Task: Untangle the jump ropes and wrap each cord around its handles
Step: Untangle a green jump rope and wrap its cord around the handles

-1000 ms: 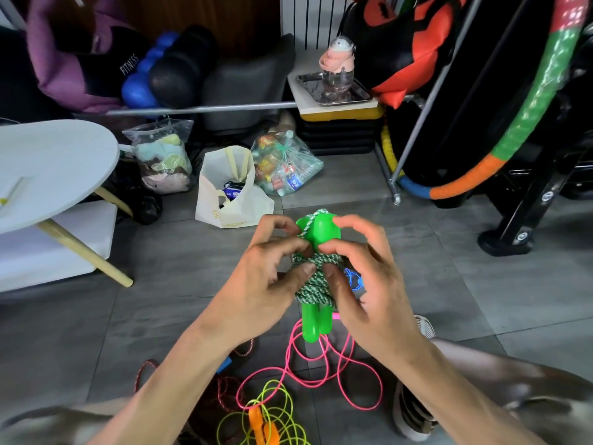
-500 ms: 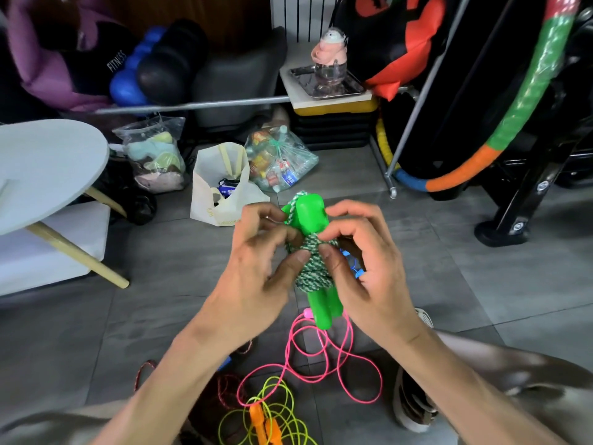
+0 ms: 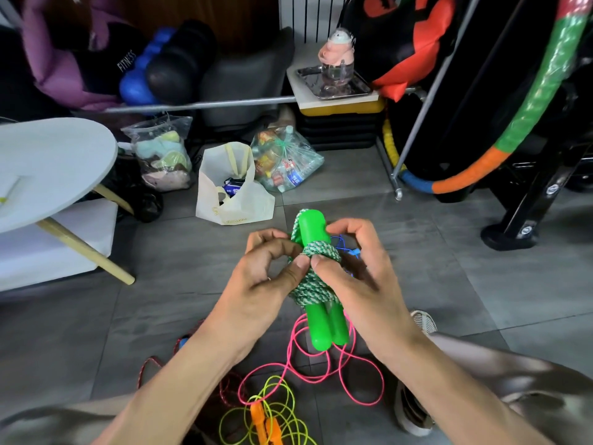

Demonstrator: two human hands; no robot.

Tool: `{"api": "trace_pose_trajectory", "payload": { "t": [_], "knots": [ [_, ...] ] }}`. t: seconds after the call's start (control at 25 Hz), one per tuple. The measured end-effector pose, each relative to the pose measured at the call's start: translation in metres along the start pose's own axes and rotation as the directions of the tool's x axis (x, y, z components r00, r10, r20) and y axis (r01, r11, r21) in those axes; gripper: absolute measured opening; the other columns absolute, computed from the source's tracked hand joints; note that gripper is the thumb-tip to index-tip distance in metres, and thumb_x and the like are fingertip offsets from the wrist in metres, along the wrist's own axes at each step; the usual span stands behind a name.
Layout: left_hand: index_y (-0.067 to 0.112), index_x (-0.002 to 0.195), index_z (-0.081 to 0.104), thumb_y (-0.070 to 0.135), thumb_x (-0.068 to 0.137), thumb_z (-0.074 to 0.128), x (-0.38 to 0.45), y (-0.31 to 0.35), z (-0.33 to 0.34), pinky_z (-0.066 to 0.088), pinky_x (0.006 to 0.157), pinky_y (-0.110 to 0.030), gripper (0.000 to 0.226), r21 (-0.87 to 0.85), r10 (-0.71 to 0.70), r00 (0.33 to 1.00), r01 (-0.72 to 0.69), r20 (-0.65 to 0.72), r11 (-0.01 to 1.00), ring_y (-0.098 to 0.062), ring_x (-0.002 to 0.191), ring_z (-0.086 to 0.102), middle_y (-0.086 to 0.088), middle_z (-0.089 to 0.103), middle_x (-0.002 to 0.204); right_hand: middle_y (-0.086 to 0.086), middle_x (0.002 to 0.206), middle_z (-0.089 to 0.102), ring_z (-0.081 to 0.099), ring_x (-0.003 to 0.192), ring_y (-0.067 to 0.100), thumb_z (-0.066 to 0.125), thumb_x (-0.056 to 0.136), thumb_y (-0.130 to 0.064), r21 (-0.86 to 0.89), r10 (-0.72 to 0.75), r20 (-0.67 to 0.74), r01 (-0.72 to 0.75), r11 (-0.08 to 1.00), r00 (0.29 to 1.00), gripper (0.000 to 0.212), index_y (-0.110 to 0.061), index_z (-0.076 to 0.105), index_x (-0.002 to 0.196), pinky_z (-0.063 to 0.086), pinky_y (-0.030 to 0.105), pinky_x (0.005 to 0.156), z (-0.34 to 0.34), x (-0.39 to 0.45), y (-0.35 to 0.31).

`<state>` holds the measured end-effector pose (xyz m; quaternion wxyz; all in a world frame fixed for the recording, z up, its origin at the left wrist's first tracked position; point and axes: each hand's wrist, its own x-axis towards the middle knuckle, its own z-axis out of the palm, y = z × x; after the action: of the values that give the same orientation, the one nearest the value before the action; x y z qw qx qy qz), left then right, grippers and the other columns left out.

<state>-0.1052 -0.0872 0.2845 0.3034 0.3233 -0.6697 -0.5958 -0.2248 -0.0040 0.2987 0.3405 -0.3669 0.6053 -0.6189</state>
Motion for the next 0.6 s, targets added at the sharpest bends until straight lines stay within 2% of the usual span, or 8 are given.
{"api": "trace_pose_trajectory", "payload": {
  "t": [0.08,0.16,0.28,0.36,0.44,0.52,0.6],
  "knots": [
    [0.008,0.086,0.066,0.025,0.082,0.062,0.001,0.0,-0.001,0.041,0.085,-0.014,0.018,0.1,0.051,0.999,-0.049,-0.017,0.994,0.001,0.103,0.048,0.003,0.046,0.107,0.001,0.091,0.072,0.065,0.076,0.008,0.069,0.086,-0.006,0.157,0.203,0.02,-0.204,0.966,0.979,0.026,-0.02,0.057,0.105,0.049,0.022,0.063,-0.001,0.002,-0.001],
    [0.011,0.082,0.066,0.026,0.083,0.062,0.001,0.0,-0.003,0.041,0.084,-0.019,0.016,0.116,0.052,0.998,-0.046,-0.041,0.992,0.001,0.099,0.048,0.011,0.046,0.102,0.001,0.094,0.072,0.066,0.078,0.009,0.068,0.086,-0.003,0.224,0.249,0.094,-0.264,0.938,0.964,0.029,-0.018,0.058,0.108,0.051,0.024,0.063,-0.004,0.004,-0.001],
    [0.008,0.08,0.065,0.019,0.087,0.063,-0.001,0.001,-0.003,0.041,0.074,-0.015,0.013,0.106,0.056,0.998,-0.051,-0.042,0.993,0.002,0.093,0.048,0.012,0.044,0.099,-0.003,0.092,0.071,0.065,0.081,0.009,0.066,0.085,0.004,0.196,0.184,0.136,-0.208,0.958,0.974,0.035,-0.019,0.055,0.111,0.053,0.026,0.067,-0.004,0.003,0.001],
    [0.003,0.081,0.064,0.009,0.09,0.063,-0.002,0.003,0.001,0.041,0.066,-0.012,0.012,0.035,0.021,0.999,-0.019,-0.05,0.999,0.004,0.086,0.047,0.008,0.043,0.097,-0.007,0.091,0.07,0.064,0.081,0.007,0.066,0.083,-0.001,0.09,0.125,0.12,-0.137,0.986,0.985,0.036,-0.023,0.055,0.109,0.052,0.028,0.07,-0.003,0.003,0.002],
    [-0.001,0.08,0.064,0.012,0.087,0.062,-0.002,0.005,0.002,0.042,0.062,-0.012,0.014,-0.059,-0.005,0.999,0.002,-0.044,0.998,0.004,0.081,0.047,0.004,0.042,0.096,-0.006,0.091,0.07,0.065,0.082,0.009,0.065,0.08,-0.004,0.071,0.099,0.113,-0.107,0.992,0.989,0.035,-0.025,0.056,0.106,0.055,0.035,0.073,-0.004,0.005,0.002],
    [0.001,0.082,0.065,0.018,0.082,0.063,0.0,0.007,-0.004,0.044,0.064,-0.014,0.018,-0.117,-0.014,1.0,0.014,-0.002,0.993,0.002,0.082,0.049,0.003,0.042,0.096,-0.002,0.092,0.071,0.066,0.084,0.014,0.066,0.077,-0.006,0.089,0.09,0.116,-0.1,0.991,0.989,0.033,-0.025,0.058,0.104,0.057,0.044,0.078,-0.006,0.006,0.001],
    [0.004,0.086,0.066,0.012,0.084,0.068,0.0,0.009,-0.009,0.046,0.069,-0.015,0.008,-0.109,-0.023,0.997,0.03,0.073,0.994,0.003,0.087,0.05,0.003,0.044,0.099,0.001,0.094,0.072,0.067,0.086,0.015,0.067,0.079,-0.005,0.056,0.059,0.1,-0.064,0.996,0.993,0.033,-0.024,0.059,0.105,0.057,0.04,0.077,-0.008,0.006,0.0]
  ]
}}
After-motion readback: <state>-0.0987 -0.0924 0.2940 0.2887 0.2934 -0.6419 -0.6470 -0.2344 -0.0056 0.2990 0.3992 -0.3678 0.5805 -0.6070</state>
